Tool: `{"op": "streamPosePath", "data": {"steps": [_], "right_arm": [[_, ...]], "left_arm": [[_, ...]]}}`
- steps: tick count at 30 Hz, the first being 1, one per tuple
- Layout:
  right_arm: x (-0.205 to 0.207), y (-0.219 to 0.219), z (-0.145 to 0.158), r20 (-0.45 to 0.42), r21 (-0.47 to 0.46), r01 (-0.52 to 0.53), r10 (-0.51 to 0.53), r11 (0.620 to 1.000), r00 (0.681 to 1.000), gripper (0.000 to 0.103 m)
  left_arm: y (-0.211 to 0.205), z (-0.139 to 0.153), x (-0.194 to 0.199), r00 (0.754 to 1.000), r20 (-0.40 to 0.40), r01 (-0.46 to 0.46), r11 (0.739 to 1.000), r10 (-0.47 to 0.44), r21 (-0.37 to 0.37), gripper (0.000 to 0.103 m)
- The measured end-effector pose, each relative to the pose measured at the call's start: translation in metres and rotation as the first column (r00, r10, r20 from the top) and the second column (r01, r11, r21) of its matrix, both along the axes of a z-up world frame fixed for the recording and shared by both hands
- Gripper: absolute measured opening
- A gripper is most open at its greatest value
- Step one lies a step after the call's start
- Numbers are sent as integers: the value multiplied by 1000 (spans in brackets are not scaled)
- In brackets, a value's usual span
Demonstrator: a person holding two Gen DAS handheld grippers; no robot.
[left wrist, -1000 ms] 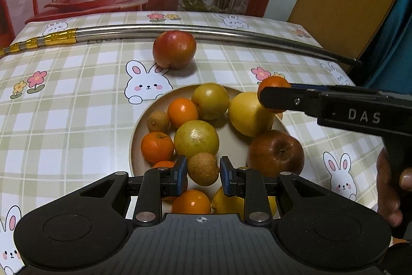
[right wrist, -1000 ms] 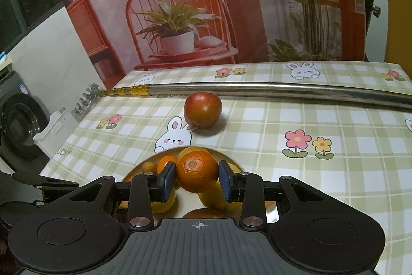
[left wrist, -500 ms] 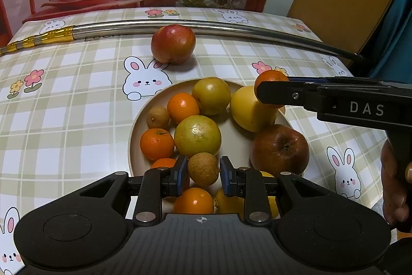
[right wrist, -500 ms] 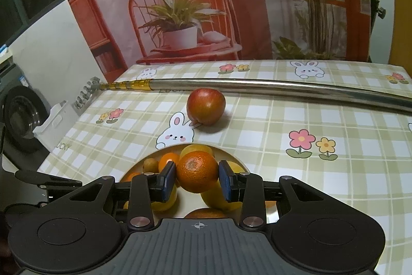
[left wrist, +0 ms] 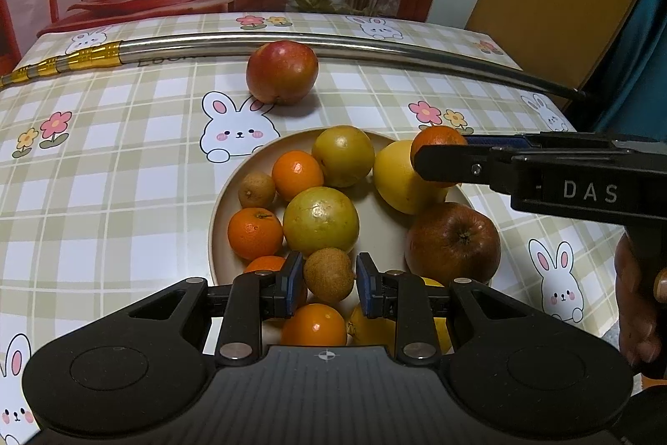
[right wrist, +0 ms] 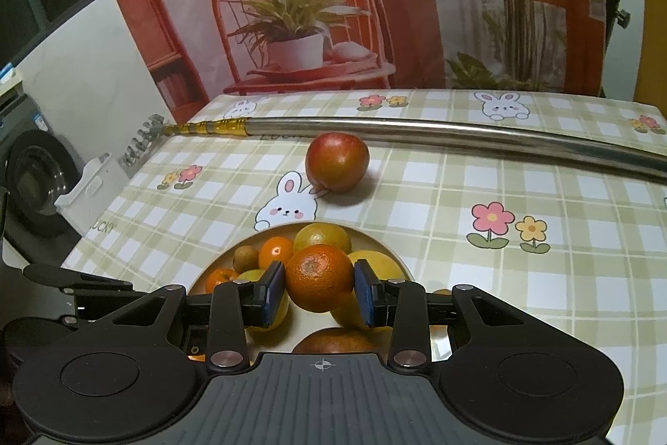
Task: Organize fruits
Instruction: 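Release the brown fruit into the plate with the left tool while the right tool releases the tangerine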
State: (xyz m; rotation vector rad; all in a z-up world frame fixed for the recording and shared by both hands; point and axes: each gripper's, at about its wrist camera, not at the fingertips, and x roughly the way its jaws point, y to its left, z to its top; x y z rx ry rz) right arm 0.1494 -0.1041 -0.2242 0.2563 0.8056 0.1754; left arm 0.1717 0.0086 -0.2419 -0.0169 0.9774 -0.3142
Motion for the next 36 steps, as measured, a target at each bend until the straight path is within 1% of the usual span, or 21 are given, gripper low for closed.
{"op": "streamPosePath", "data": {"steps": [6,9,13,16,17,19,24,29,36], "right_arm": [[-1,5,-2,-12,-8,-34,34,999,999,33],[-2,9,-3,-23,-14,-60,60,998,998,33],[-2,18,-5,-44,-30,-105,103,994,994,34],[-2,23,-7,-59,-37,-130,127,991,990,34],[-2,24,-8,-61,-38,-136,133,990,989,34],[-2,26,-7,-62,-38,-148,145,988,987,34],[-4,31,-7,-65,-44,-174,171,984,983,34],[-6,30,-5,-53,-55,-164,161,985,986,34],[-7,12,5,-1,-58,-90,90,994,996,34]], "left_arm": [[3,2,-1,1000,15,-25,1000,25,3,30],[8,6,0,997,36,-72,997,72,8,38],[21,11,1,987,58,-147,989,147,-7,38],[28,13,2,981,62,-184,983,185,-19,38],[30,14,3,979,63,-195,981,196,-21,38],[33,14,2,974,64,-215,976,217,-23,42],[37,13,1,968,57,-244,969,245,-24,42],[37,11,0,965,48,-258,966,259,-21,42],[33,11,-1,968,53,-247,969,247,-8,42]]}}
